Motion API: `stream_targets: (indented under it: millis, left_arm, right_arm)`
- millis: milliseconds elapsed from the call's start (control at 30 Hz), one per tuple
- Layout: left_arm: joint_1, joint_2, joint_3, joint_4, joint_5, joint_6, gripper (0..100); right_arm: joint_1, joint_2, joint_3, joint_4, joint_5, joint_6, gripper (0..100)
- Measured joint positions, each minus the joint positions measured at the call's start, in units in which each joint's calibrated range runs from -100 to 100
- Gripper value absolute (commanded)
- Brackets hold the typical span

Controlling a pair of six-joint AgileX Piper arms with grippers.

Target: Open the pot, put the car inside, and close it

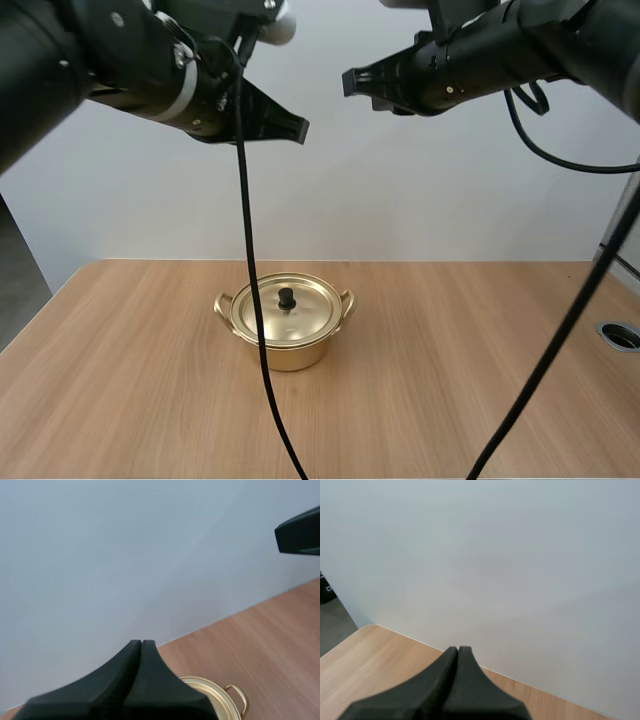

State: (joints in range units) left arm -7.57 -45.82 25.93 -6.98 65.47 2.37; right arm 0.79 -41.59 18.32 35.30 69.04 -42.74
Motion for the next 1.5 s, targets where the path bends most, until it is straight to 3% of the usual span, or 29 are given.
stream_targets:
  millis: [267,500,733,867,933,1000,1133,1200,1233,1333,1500]
  left_arm:
    - [0.00,-15.32,0.00,-3.80,1.91,-1.98,0]
    - [0.00,-29.17,5.77,-4.34,2.96,-5.27,0]
    - [0.10,-40.96,9.67,-4.70,13.14,-4.02,0]
    - [0.89,-44.79,12.74,-2.67,17.16,-2.21,0]
    - [2.01,-46.76,16.77,0.97,16.99,-2.63,0]
    - [3.52,-47.79,22.73,5.59,12.98,-5.49,0]
    - [3.92,-47.90,24.00,6.55,11.75,-6.42,0]
    - [4.90,-47.96,28.16,8.52,5.88,-9.52,0]
    - [5.39,-47.96,36.60,9.32,-4.94,-15.41,0]
    - [5.47,-48.05,44.17,9.32,-14.88,-19.11,0]
    - [5.47,-48.36,53.87,9.45,-27.94,-17.93,0]
  right_arm:
    - [0.96,-15.31,1.96,-4.11,2.93,2.70,0]
    - [0.96,-28.71,12.98,-5.07,1.44,3.74,0]
    - [0.96,-41.90,24.74,-5.18,-7.02,3.53,0]
    - [0.64,-48.61,31.28,-5.36,-15.55,3.81,0]
    - [-0.25,-50.23,35.49,-5.46,-20.88,3.81,0]
    - [-1.49,-50.50,39.30,-5.59,-25.30,3.67,0]
    - [-2.07,-50.50,40.52,-5.59,-27.58,3.67,0]
    - [-4.13,-50.50,48.89,-5.59,-38.06,3.67,0]
    - [-4.31,-50.25,52.28,-4.99,-43.37,3.67,0]
    - [-4.31,-48.87,59.77,-3.52,-50.10,3.67,0]
    - [-4.31,-48.98,68.14,-4.31,-49.31,1.44,0]
